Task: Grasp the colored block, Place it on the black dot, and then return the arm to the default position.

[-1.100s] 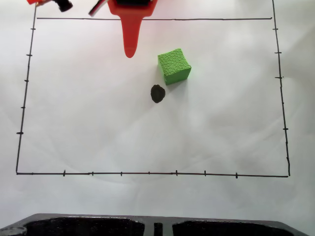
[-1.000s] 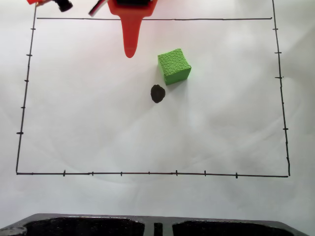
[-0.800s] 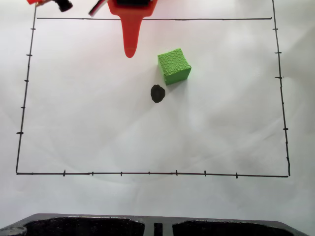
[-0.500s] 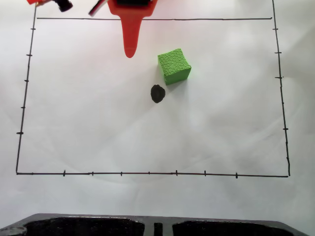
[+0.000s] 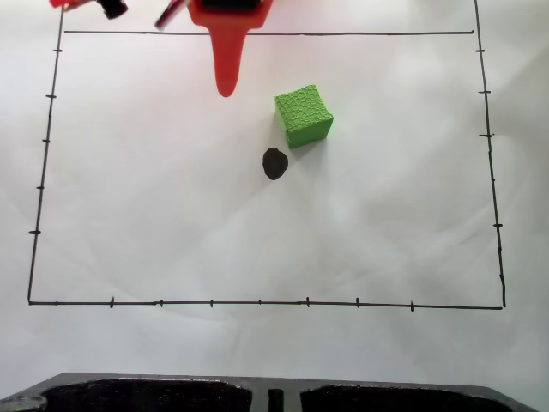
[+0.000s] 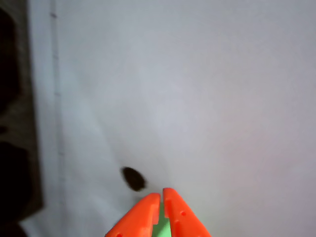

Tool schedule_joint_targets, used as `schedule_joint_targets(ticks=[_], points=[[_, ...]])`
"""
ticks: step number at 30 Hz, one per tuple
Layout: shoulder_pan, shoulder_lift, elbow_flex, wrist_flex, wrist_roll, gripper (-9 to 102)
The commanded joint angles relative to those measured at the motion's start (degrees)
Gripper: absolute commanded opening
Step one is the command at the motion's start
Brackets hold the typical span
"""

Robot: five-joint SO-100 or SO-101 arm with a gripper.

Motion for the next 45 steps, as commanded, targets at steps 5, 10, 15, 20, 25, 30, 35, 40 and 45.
schedule_joint_targets(ticks=[5, 10, 15, 20, 25, 30, 35, 40, 45], points=[[-3.16, -14.94, -12.48, 1.85, 0.0, 0], [-5.8, -23.47, -20.74, 5.71, 4.75, 0], [-9.84, -29.62, -24.17, 5.98, 5.89, 0], [-12.04, -35.33, -25.75, 3.34, 7.91, 1], [-14.33, -40.43, -27.51, 2.81, 11.51, 2], [-16.44, -44.12, -29.36, 3.69, 15.38, 6], [-18.02, -47.2, -31.11, 5.89, 18.19, 18], [-19.34, -48.34, -31.73, 6.86, 18.02, 30], [-20.13, -51.33, -32.78, 7.21, 17.31, 37]])
